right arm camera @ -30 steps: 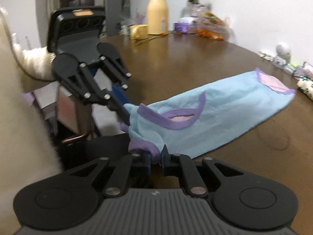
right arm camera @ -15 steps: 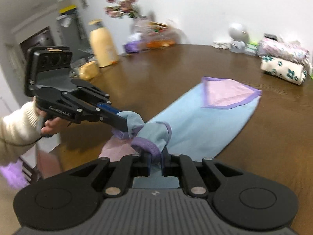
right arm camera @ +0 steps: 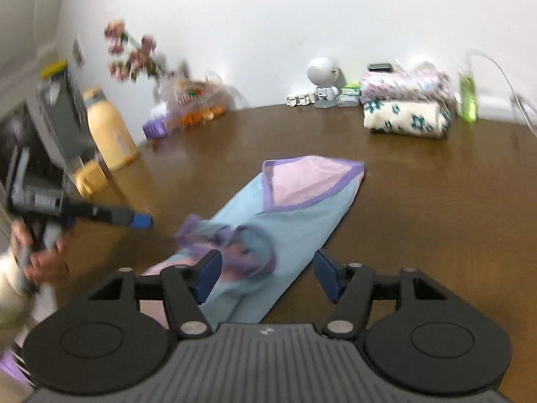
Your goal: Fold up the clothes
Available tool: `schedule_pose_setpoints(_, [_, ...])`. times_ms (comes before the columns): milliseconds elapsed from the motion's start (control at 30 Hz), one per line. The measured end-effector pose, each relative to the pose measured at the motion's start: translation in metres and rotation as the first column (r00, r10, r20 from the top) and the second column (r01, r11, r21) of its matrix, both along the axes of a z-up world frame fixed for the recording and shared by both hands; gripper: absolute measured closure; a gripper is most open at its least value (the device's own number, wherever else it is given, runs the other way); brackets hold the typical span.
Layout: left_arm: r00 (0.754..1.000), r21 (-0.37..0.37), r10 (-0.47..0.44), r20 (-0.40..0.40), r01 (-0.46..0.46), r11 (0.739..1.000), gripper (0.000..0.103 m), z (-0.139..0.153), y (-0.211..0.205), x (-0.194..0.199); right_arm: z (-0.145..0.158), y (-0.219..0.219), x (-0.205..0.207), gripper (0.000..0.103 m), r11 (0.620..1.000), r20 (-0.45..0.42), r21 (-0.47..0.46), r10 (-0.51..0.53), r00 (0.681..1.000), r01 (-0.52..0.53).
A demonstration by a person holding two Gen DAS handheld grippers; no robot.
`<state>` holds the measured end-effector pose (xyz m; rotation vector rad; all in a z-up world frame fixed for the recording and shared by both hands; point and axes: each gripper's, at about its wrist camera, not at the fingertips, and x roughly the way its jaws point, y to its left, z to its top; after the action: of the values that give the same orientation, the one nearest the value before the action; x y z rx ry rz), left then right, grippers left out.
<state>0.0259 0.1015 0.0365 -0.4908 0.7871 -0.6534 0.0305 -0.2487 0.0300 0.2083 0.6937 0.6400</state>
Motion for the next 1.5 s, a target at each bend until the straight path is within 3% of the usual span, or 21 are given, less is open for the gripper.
schedule_pose_setpoints(67, [1.0,0.037,-0.003,-0.029,0.004,0.999,0.04,-0.012,-0.016,-0.005,-0.013,0.0,-0.014,0.042,0.998,-0.071,0.063,-0.022,0.997,0.027])
schedule_pose_setpoints(200, [0.998,0.047,-0.009,-0.061,0.012,0.999,0.051,-0.022,-0.026,-0.01,-0.031,0.016,-0.03,0.048,0.995,-0.111,0.095,-0.01,0.994,0.02])
schedule_pose_setpoints(267, [0.998,0.068,-0.001,-0.07,0.006,0.998,0.076,-0.026,-0.028,-0.015,-0.033,0.022,-0.034,0.05,0.995,-0.093,0.104,0.024,0.995,-0.014])
schedule_pose_setpoints(300, [0.997,0.077,0.004,-0.071,0.002,0.997,0.079,-0.027,-0.029,-0.017,-0.033,0.026,-0.036,0.053,0.994,-0.084,0.108,0.04,0.996,-0.031])
schedule_pose_setpoints(367, [0.997,0.088,0.011,-0.08,-0.003,0.996,0.087,-0.028,-0.03,-0.021,-0.039,0.028,-0.035,0.09,0.992,-0.106,0.123,0.055,0.993,-0.041])
schedule_pose_setpoints(500, [0.995,0.111,0.027,-0.094,-0.017,0.994,0.091,-0.025,-0.03,-0.037,-0.043,0.031,-0.04,0.094,0.988,-0.131,0.139,0.078,0.988,-0.06])
schedule_pose_setpoints(567, [0.997,0.144,0.014,-0.074,-0.004,0.99,0.098,-0.02,-0.032,-0.052,-0.037,0.032,-0.051,0.096,0.987,-0.127,0.134,0.1,0.987,-0.083])
schedule_pose_setpoints(700, [0.996,0.194,-0.014,-0.083,0.03,0.981,0.095,-0.018,-0.028,-0.085,-0.028,0.03,-0.076,0.096,0.985,-0.136,0.13,0.128,0.982,-0.11])
schedule_pose_setpoints(800, [0.998,0.198,-0.009,-0.062,0.021,0.98,0.08,-0.015,-0.024,-0.091,-0.023,0.024,-0.091,0.09,0.988,-0.133,0.128,0.104,0.986,-0.087])
schedule_pose_setpoints(867, [1.0,0.21,0.009,-0.016,-0.006,0.978,0.06,-0.007,-0.024,-0.08,-0.015,0.018,-0.094,0.076,0.993,-0.082,0.112,0.056,0.995,-0.047])
schedule_pose_setpoints(900, [1.0,0.224,0.013,0.011,-0.015,0.975,0.056,-0.003,-0.027,-0.072,-0.01,0.014,-0.091,0.073,0.994,-0.046,0.11,0.021,0.999,-0.016])
schedule_pose_setpoints(1000, [0.998,0.285,-0.021,0.058,0.003,0.958,0.059,0.004,-0.039,-0.043,-0.005,0.014,-0.068,0.071,0.997,-0.002,0.08,-0.008,1.0,0.009])
schedule_pose_setpoints(1033, [0.997,0.308,-0.053,0.062,0.031,0.951,0.063,0.004,-0.046,-0.032,-0.006,0.021,-0.059,0.071,0.999,-0.002,0.045,0.012,1.0,-0.012])
schedule_pose_setpoints(1067, [0.995,0.33,-0.078,0.065,0.052,0.942,0.073,0.003,-0.052,-0.025,-0.008,0.028,-0.05,0.071,0.999,-0.006,0.004,0.04,0.999,-0.04])
schedule_pose_setpoints(1133, [0.992,0.368,-0.099,0.074,0.065,0.927,0.077,0.002,-0.06,-0.014,-0.01,0.045,-0.033,0.072,0.992,-0.01,-0.091,0.088,0.996,-0.089])
schedule_pose_setpoints(1200, [0.993,0.385,-0.086,0.084,0.048,0.922,0.077,0.001,-0.065,-0.004,-0.007,0.058,-0.022,0.078,0.985,0.042,-0.161,0.065,0.997,-0.058])
schedule_pose_setpoints(1367, [0.988,0.39,0.089,0.128,-0.132,0.911,0.077,-0.002,-0.058,0.018,0.006,0.075,0.005,0.079,0.969,0.196,-0.236,-0.029,0.98,0.076])
schedule_pose_setpoints(1433, [0.99,0.372,0.112,0.087,-0.137,0.918,0.076,-0.005,-0.048,0.02,0.008,0.073,0.012,0.079,0.962,0.189,-0.255,-0.053,0.981,0.101])
schedule_pose_setpoints(1500, [0.993,0.334,0.093,0.075,-0.113,0.936,0.071,-0.004,-0.043,0.016,0.011,0.065,0.005,0.076,0.974,0.145,-0.222,0.0,0.989,0.032])
